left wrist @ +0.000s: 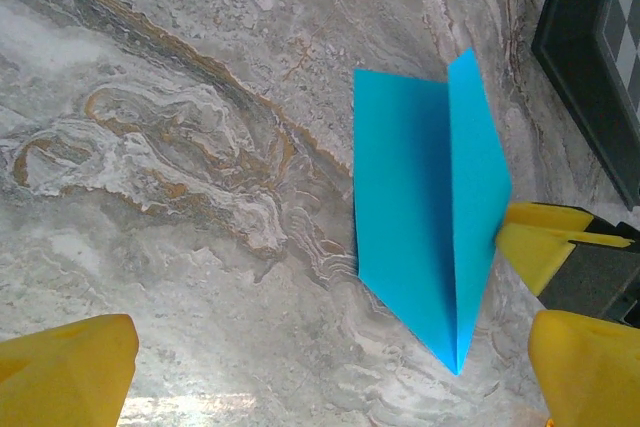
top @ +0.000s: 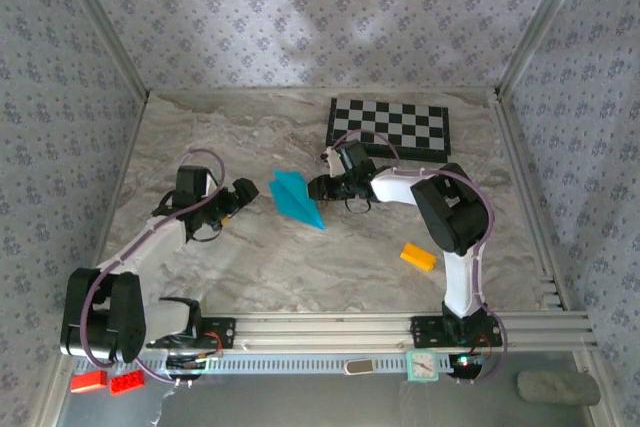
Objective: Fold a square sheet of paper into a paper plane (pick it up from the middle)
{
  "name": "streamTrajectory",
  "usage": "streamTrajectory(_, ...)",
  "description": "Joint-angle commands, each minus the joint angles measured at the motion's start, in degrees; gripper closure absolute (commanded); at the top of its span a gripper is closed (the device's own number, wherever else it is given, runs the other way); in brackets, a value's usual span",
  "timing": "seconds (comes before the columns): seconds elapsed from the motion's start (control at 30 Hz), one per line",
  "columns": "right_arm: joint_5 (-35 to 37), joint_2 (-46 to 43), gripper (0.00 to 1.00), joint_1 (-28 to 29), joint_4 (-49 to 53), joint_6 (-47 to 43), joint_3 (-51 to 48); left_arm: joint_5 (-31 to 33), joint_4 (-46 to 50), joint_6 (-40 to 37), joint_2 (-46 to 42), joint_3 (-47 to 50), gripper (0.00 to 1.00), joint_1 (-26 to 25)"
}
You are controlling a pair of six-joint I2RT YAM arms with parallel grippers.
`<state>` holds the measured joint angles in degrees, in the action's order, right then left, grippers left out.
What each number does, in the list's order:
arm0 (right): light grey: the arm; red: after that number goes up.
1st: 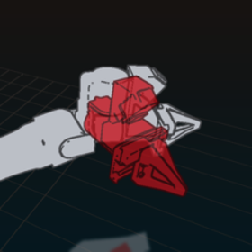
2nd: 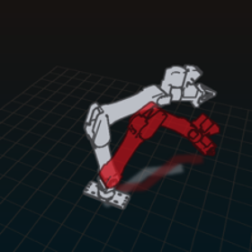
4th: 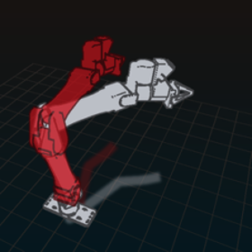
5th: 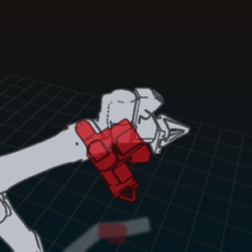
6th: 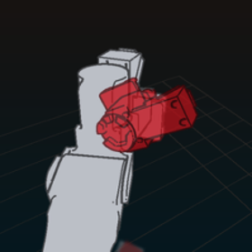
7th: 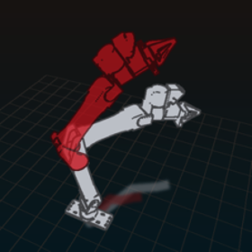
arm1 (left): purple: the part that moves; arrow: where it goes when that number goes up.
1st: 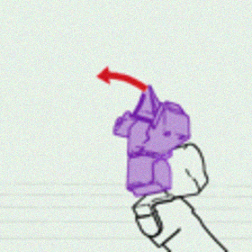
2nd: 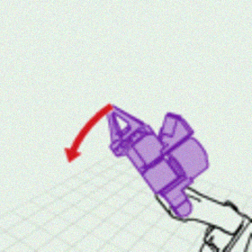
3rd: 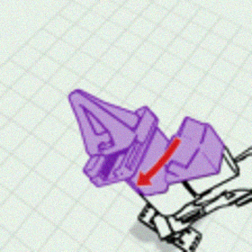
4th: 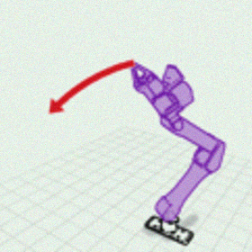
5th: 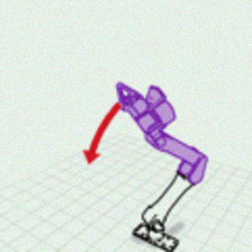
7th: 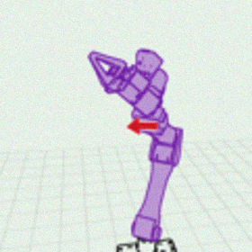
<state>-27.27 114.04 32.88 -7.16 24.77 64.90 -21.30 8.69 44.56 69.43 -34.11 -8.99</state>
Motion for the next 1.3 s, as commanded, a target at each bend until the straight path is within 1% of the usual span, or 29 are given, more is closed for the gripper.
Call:
streamTrajectory(0.0,-0.23,-0.03,0.63,-0.03,-1.90,0.55,0.32,-1.28,-1.84,-1.01,1.01,-2.06,0.00,0.30)
streamTrajectory(0.17,-5.20,1.81,0.70,0.33,-4.03,1.05,1.28,-1.65,-2.35,-0.95,1.67,-2.16,0.00,0.36)
streamTrajectory(0.33,-8.13,2.57,0.76,0.57,-5.58,1.27,2.05,-2.29,-2.81,-0.99,2.24,-2.32,0.00,0.30)
streamTrajectory(0.43,-8.73,2.86,0.84,0.81,-5.36,1.24,2.76,-3.14,-3.43,-1.05,2.67,-2.46,0.00,0.37)
streamTrajectory(0.57,-9.60,1.60,0.92,0.77,-7.34,2.66,2.20,-6.13,-5.99,-0.56,2.99,-2.24,0.00,0.38)
streamTrajectory(0.67,-10.16,-0.72,0.94,0.67,-9.66,4.90,1.50,-10.28,-9.86,0.25,2.62,-1.61,0.01,0.33)
streamTrajectory(0.83,-12.41,-4.61,0.95,0.48,-12.01,10.50,1.28,-15.34,-17.21,2.76,0.09,-0.92,0.02,-0.56)
streamTrajectory(0.93,-13.09,-6.46,0.95,0.56,-14.27,15.62,0.62,-16.31,-21.40,4.10,-1.57,-0.44,0.03,-2.02)
streamTrajectory(1.03,-13.38,-8.09,0.95,0.85,-19.10,21.56,-0.85,-16.76,-25.29,6.47,-2.11,-0.33,0.06,-3.70)
streamTrajectory(1.1,-13.34,-8.95,0.95,1.19,-23.20,26.03,-1.93,-16.58,-27.85,8.72,-1.90,-0.50,0.09,-5.05)
streamTrajectory(1.27,-13.38,-9.71,0.95,2.00,-33.46,35.74,-3.86,-15.56,-34.98,14.55,-0.43,-0.48,0.25,-8.14)
